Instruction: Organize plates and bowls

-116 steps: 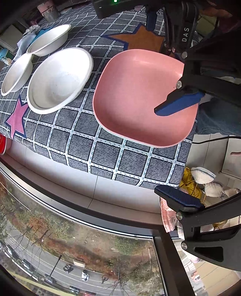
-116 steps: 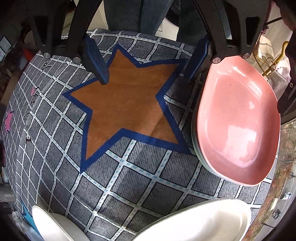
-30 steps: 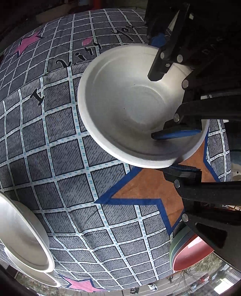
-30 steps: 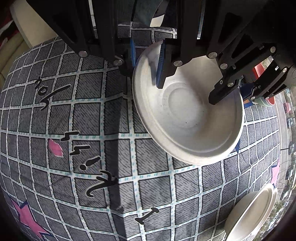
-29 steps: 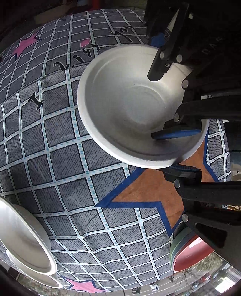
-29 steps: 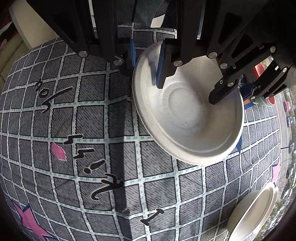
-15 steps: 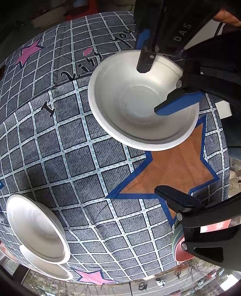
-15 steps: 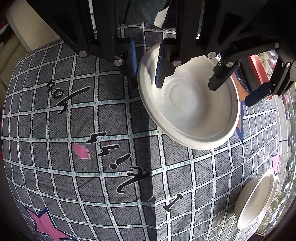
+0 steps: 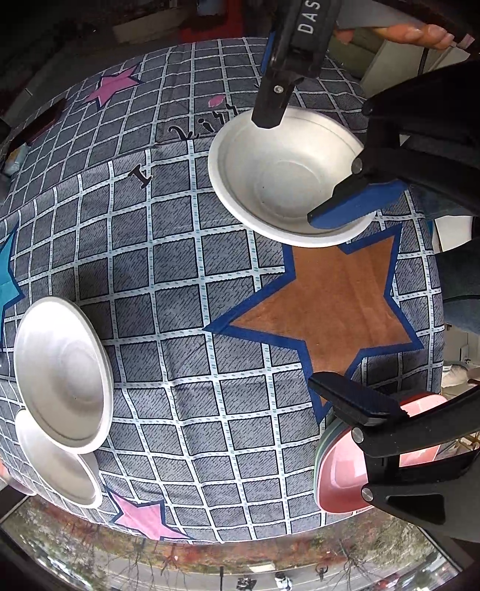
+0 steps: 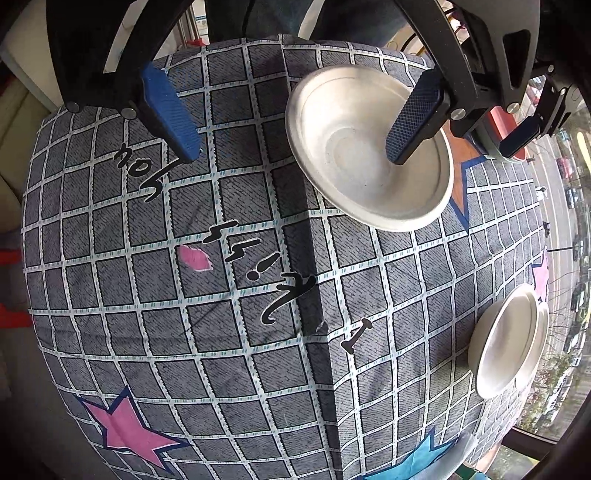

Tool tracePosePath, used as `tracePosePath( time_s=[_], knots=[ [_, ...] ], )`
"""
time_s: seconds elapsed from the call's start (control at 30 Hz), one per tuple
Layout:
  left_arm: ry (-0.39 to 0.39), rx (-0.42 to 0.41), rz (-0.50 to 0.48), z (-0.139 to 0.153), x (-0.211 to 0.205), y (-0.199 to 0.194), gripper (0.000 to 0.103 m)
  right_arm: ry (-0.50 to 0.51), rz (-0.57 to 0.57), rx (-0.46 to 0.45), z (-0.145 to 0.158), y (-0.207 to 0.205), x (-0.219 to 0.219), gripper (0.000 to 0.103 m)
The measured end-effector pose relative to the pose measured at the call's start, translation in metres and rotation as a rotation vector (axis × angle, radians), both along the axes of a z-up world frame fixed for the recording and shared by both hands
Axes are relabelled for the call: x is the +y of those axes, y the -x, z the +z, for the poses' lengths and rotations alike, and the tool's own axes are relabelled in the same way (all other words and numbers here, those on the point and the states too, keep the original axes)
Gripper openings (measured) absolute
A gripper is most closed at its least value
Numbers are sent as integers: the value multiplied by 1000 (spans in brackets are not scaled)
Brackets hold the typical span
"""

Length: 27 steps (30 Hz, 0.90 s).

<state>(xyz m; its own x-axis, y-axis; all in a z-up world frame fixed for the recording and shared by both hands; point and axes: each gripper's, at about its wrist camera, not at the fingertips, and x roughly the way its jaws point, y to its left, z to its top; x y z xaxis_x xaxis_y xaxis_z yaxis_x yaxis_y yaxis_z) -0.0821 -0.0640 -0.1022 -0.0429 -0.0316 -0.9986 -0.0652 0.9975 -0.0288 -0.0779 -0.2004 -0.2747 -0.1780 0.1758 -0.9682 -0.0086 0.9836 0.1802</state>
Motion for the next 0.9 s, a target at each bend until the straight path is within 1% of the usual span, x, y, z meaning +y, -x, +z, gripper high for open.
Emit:
tracePosePath(
  time_s=[0.17,0.23,0.3,0.37,0.4,0.5,0.63,0.8,0.9],
  knots=[
    [-1,-38,51,26,39,-17,83,19,6,-22,18,-33,-15,101],
    [-6,-55,81,40,61,-30,83,31,24,-42,26,-44,-11,101],
    [-15,-72,118,49,82,-41,83,49,49,-67,45,-59,-4,101],
    [-23,-83,160,54,102,-53,83,58,76,-89,55,-76,0,101],
    [-28,-89,183,48,103,-54,83,58,89,-97,58,-86,6,101],
    [-41,-107,255,49,122,-66,83,53,137,-122,68,-115,26,101],
    [-56,-120,354,36,132,-75,83,40,220,-152,76,-153,64,101],
    [-63,-134,482,15,146,-102,83,11,300,-177,77,-188,117,101],
    [-51,-130,525,2,153,-114,83,-4,335,-183,71,-205,144,101]
  ],
)
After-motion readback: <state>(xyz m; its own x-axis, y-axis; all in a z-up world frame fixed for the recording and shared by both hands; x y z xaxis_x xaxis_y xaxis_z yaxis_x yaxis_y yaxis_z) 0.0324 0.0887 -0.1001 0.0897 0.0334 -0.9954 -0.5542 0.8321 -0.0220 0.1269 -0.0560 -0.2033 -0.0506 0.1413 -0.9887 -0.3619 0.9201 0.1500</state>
